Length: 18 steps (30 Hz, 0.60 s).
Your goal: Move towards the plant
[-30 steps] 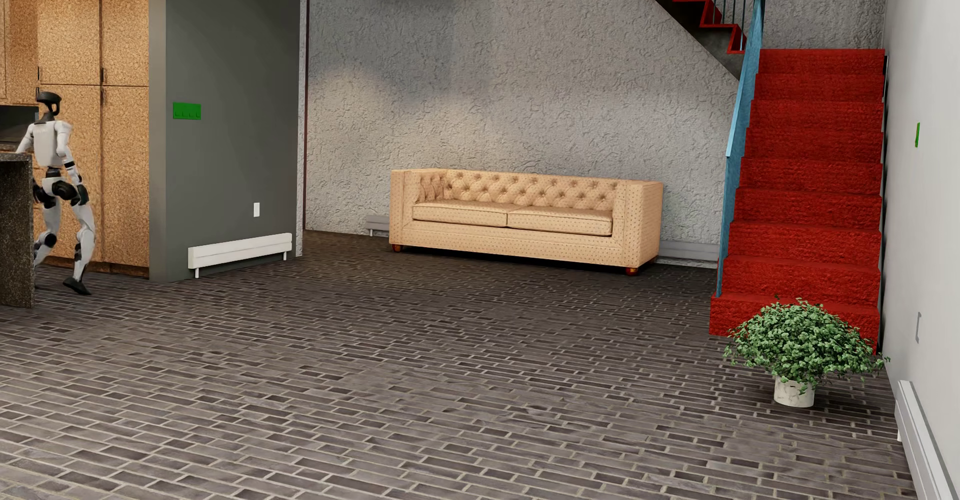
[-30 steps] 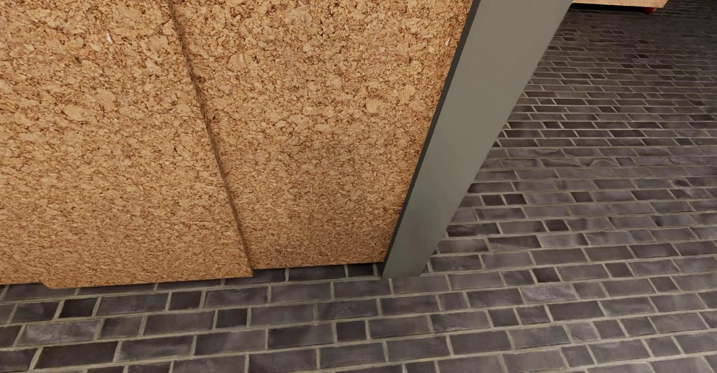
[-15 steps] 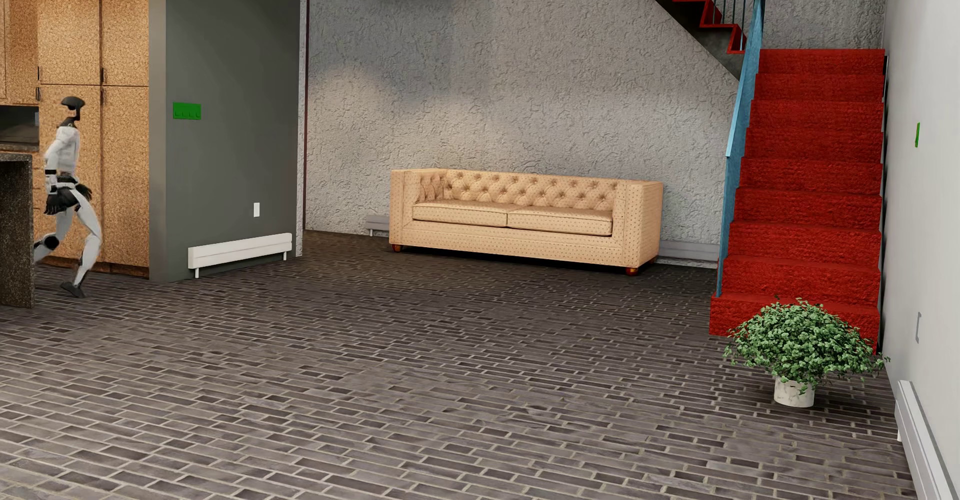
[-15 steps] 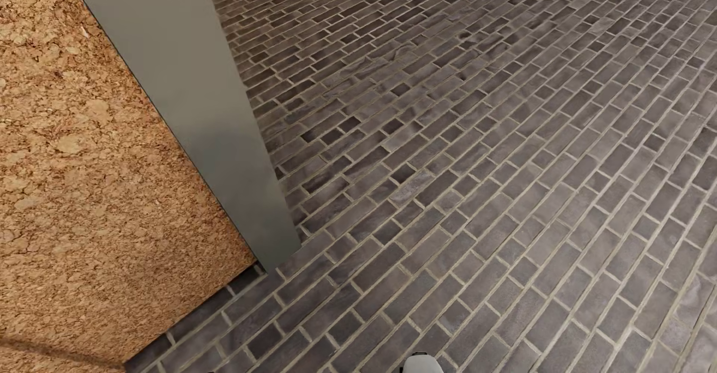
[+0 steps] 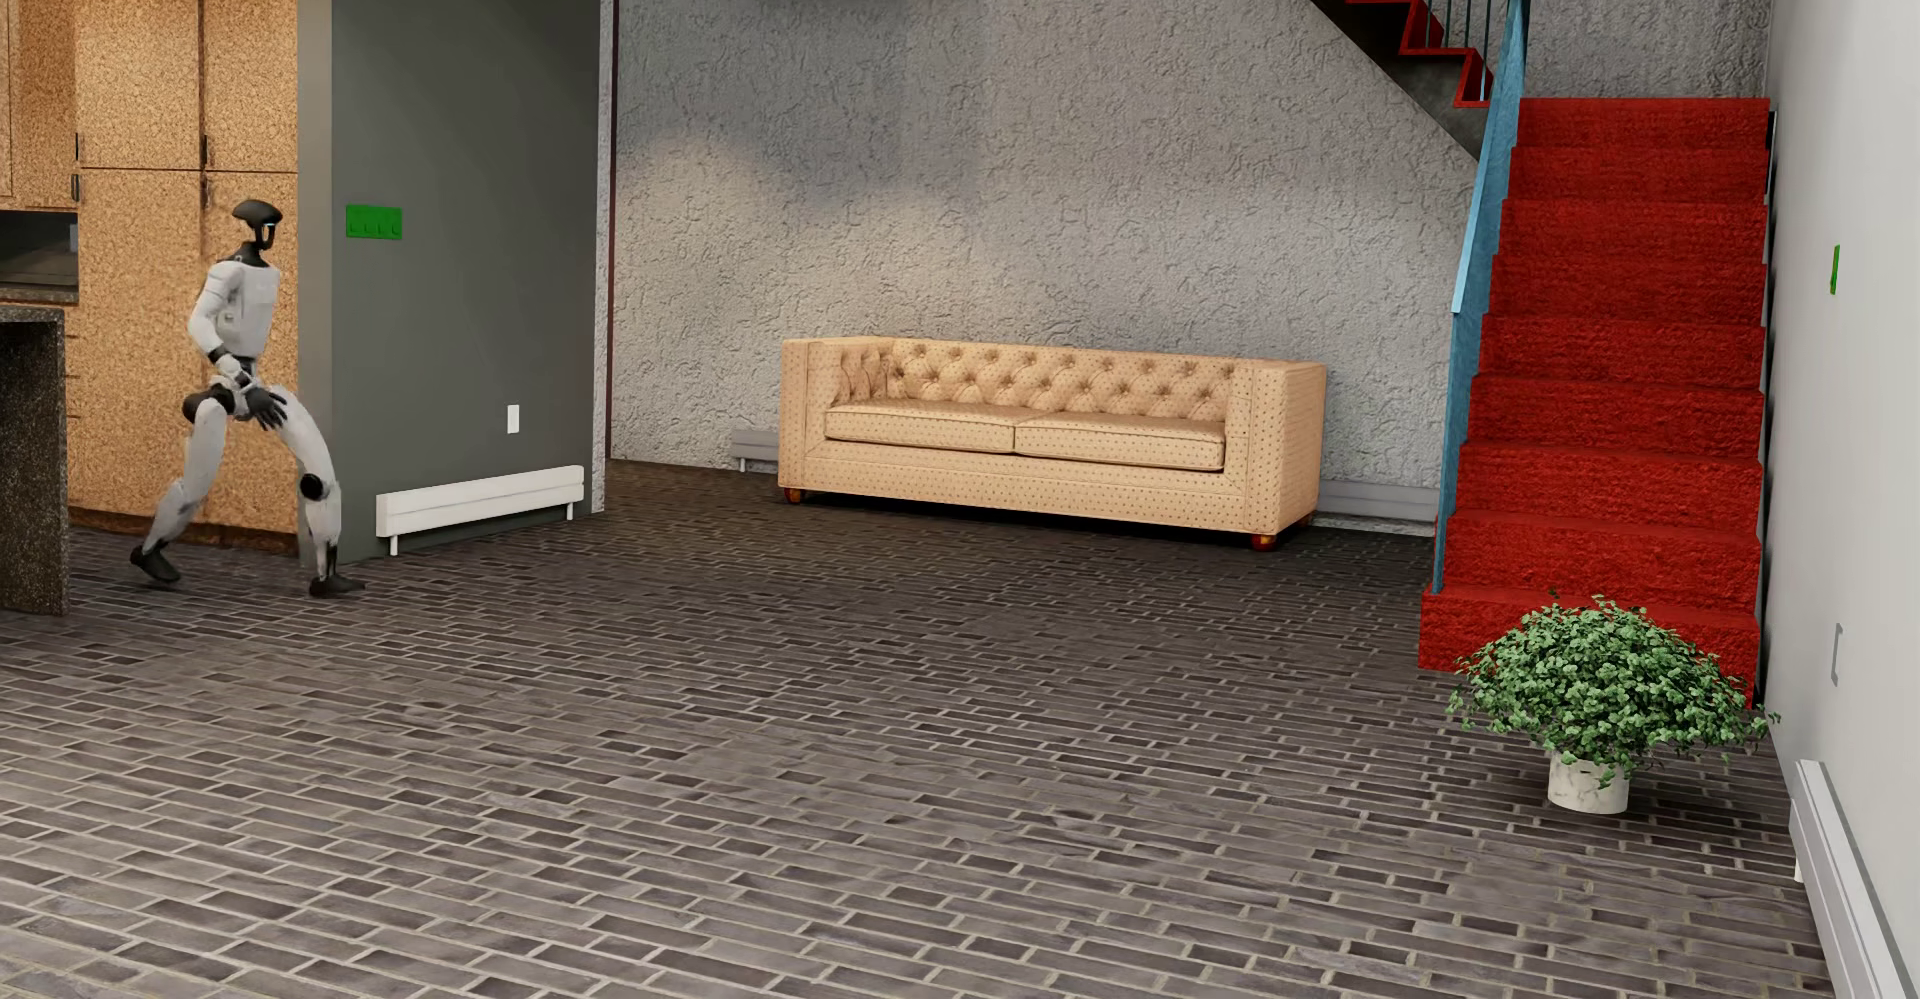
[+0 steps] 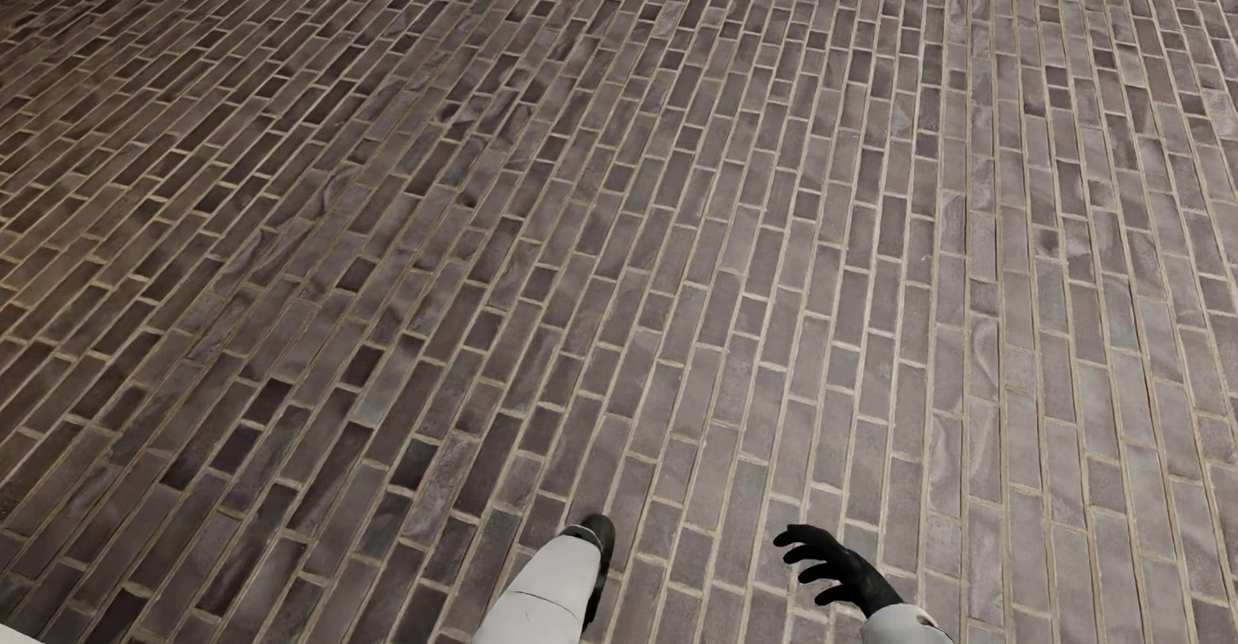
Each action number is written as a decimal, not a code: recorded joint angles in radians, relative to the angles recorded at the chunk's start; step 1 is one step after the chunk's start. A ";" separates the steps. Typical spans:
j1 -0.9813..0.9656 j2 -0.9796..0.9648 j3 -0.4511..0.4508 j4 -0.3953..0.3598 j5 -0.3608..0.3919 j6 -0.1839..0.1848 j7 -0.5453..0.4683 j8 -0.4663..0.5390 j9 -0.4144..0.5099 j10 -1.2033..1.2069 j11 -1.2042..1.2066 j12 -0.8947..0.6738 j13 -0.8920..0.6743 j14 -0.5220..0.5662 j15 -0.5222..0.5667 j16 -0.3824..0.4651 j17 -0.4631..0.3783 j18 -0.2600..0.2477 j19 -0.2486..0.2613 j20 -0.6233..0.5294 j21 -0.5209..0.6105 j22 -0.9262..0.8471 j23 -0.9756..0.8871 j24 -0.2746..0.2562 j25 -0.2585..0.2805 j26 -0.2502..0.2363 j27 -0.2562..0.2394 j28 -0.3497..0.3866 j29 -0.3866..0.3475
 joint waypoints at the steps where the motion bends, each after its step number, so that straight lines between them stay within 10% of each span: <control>1: -0.019 0.046 0.039 0.016 -0.026 0.001 0.000 0.000 -0.009 -0.039 -0.002 -0.005 -0.017 -0.021 0.025 0.008 -0.007 0.000 0.000 -0.004 0.028 0.014 0.000 0.000 0.000 0.000 0.000 0.000 0.000; 6: 0.054 -0.054 0.029 -0.074 -0.159 -0.053 0.000 0.000 0.036 0.365 0.562 -0.092 0.057 -0.134 0.720 -0.011 0.036 0.000 0.000 -0.012 0.207 0.105 0.185 0.000 0.000 0.000 0.000 0.000 0.000; 9: 0.351 -0.396 -0.205 -0.137 -0.130 -0.015 0.000 0.000 0.027 0.240 0.999 -0.156 0.162 -0.186 0.590 -0.053 0.071 0.000 0.000 0.011 0.286 -0.039 0.279 0.000 0.000 0.000 0.000 0.000 0.000; 13: 0.819 -0.750 -0.477 -0.100 -0.062 0.027 0.000 0.000 0.019 -0.071 0.443 -0.251 0.336 -0.131 0.755 -0.040 0.069 0.000 0.000 0.128 0.351 -0.361 0.352 0.000 0.000 0.000 0.000 0.000 0.000; 16: 1.052 -0.885 -0.618 -0.053 -0.079 0.046 0.000 0.000 0.001 -0.155 0.106 -0.381 0.424 -0.222 0.175 0.010 0.031 0.000 0.000 0.191 0.392 -0.499 0.349 0.000 0.000 0.000 0.000 0.000 0.000; 18: 1.133 -0.953 -0.738 0.028 -0.110 0.053 0.000 0.000 0.009 -0.111 0.124 -0.406 0.447 -0.138 0.266 0.022 0.034 0.000 0.000 0.264 0.393 -0.504 0.403 0.000 0.000 0.000 0.000 0.000 0.000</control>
